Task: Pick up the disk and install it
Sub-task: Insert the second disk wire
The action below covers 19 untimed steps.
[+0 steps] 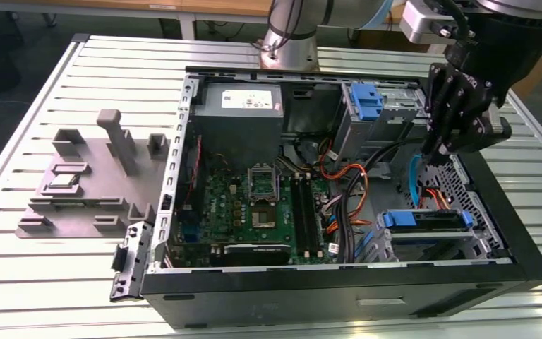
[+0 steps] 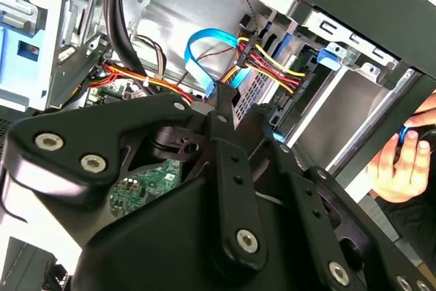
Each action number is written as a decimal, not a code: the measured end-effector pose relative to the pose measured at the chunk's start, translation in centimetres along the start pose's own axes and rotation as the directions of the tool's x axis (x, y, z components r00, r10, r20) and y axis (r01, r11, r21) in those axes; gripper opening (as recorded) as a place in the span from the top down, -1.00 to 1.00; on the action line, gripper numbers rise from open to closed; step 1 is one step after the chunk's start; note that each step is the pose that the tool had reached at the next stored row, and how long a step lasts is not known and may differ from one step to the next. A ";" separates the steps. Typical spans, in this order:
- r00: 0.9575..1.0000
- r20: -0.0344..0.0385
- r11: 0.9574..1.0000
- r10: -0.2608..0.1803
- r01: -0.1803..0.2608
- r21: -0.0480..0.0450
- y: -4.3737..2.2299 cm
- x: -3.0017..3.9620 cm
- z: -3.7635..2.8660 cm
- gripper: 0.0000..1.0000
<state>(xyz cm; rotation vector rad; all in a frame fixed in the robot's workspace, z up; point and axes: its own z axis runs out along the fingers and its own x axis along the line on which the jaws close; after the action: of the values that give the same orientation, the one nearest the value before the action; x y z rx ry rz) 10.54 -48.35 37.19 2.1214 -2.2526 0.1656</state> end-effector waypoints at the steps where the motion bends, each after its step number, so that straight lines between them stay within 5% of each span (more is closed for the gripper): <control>1: 1.000 0.003 1.000 0.000 0.000 -0.001 -0.01 0.01 -0.10 0.40; 6: 1.000 0.013 1.000 0.000 0.000 -0.004 -0.02 -0.01 -0.44 0.40; 11: 1.000 -0.002 1.000 0.000 0.000 -0.003 0.04 -1.17 -0.38 0.40; 19: 1.000 -0.022 1.000 -0.001 0.001 0.000 0.08 -1.28 0.58 0.40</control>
<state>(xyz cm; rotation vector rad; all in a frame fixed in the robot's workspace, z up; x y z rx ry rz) 10.57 -47.13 36.48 2.1101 -2.2393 0.1880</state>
